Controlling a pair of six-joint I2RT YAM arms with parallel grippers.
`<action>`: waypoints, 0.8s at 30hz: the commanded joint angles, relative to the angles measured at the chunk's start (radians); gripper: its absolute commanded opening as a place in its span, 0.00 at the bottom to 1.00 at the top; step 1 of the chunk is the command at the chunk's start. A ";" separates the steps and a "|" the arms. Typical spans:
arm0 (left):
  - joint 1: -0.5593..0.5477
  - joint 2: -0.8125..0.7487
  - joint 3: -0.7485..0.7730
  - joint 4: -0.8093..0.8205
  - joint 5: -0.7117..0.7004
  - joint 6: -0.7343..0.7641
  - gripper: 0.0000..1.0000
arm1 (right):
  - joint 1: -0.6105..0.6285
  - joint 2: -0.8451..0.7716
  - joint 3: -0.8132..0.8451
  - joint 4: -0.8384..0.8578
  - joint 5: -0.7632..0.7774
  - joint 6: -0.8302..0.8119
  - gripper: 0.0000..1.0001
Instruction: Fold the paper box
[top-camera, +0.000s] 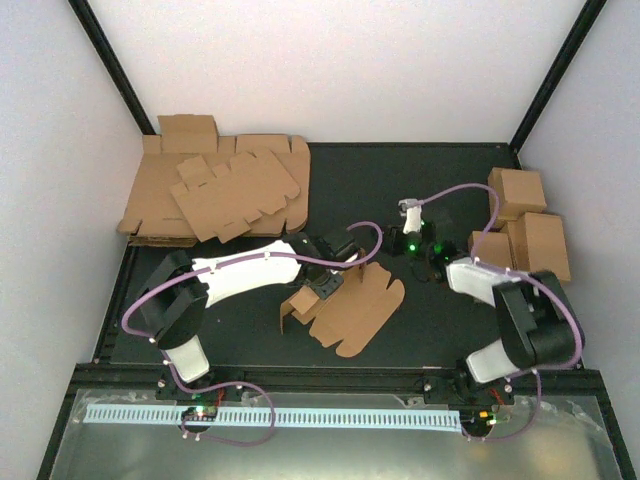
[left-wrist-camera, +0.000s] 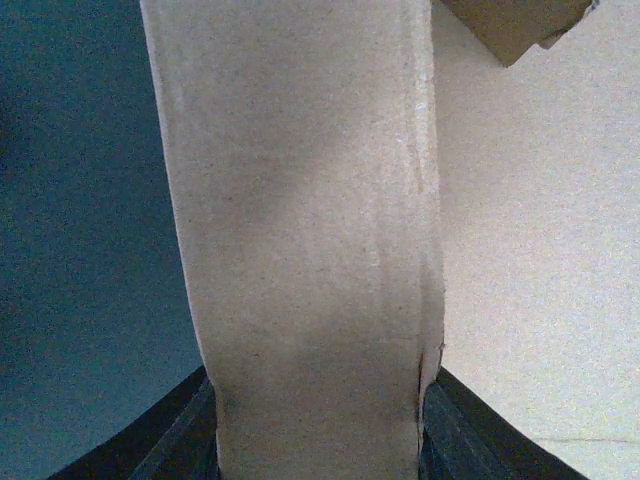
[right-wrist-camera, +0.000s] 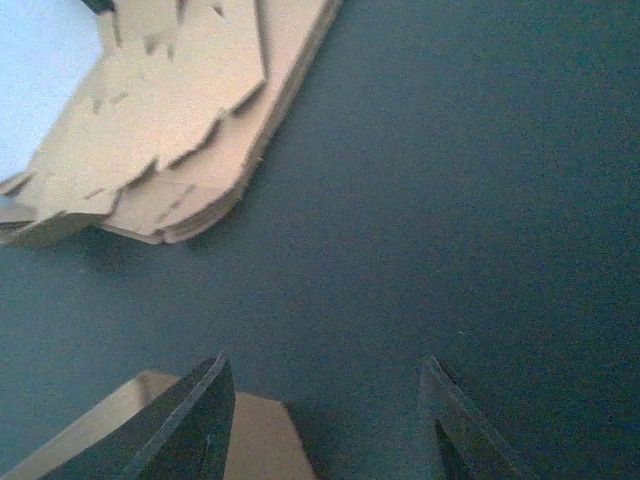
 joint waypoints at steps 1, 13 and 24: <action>-0.012 0.038 0.012 -0.008 0.039 0.014 0.43 | -0.019 0.135 0.080 -0.065 -0.074 0.025 0.52; -0.011 0.041 0.024 -0.011 0.040 0.010 0.43 | -0.015 0.254 -0.063 0.317 -0.351 0.030 0.49; -0.011 0.033 0.021 -0.001 0.058 0.005 0.43 | 0.013 0.235 -0.162 0.422 -0.395 -0.003 0.47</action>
